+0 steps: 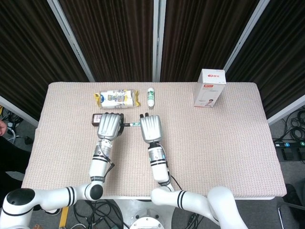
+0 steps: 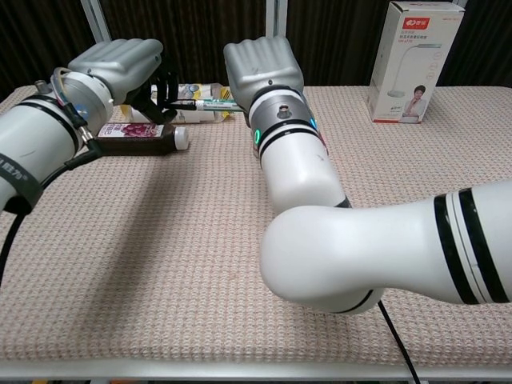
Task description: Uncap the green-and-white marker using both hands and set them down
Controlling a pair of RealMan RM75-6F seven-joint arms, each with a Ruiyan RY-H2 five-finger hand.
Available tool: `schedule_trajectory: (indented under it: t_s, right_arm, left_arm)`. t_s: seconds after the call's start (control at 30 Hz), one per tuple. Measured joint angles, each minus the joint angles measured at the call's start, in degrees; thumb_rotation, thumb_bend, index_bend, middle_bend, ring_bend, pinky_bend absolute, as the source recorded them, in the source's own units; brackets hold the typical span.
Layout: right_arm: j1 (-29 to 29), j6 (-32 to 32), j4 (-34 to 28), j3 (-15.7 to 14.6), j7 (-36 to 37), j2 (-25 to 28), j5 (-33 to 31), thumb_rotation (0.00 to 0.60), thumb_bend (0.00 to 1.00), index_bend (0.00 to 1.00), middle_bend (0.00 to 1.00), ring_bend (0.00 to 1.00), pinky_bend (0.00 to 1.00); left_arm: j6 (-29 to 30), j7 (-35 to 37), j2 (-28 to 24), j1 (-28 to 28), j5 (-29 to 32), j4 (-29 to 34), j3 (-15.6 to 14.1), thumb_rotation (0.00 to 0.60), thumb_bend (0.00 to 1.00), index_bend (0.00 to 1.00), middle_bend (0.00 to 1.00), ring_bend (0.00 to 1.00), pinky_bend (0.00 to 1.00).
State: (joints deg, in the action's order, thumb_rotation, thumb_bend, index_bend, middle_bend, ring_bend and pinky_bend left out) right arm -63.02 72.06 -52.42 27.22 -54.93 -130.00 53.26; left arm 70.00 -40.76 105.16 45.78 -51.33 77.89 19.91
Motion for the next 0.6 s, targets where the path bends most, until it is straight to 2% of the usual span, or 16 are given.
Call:
schedule_trajectory:
  t_s: [0.37,0.6]
  right_arm:
    - [1.53,0.70,-0.24,-0.70,-0.36,0.32,0.94,0.600,0.31,0.71,0.71,0.72,0.86]
    - [4.96,2.29,-3.53,-2.53,-0.11,2.23,2.14,0.600,0.31,0.71,0.71,0.72,0.86]
  left_arm:
    - [1.10,-0.14,-1.28,-1.16,0.80,1.28,-0.77,0.600,0.38,0.60,0.59,0.58,0.55]
    - [1.62,2.59,-2.43,-3.09,0.94,2.39,-1.37,0.600,0.38,0.61,0.60,0.58,0.55]
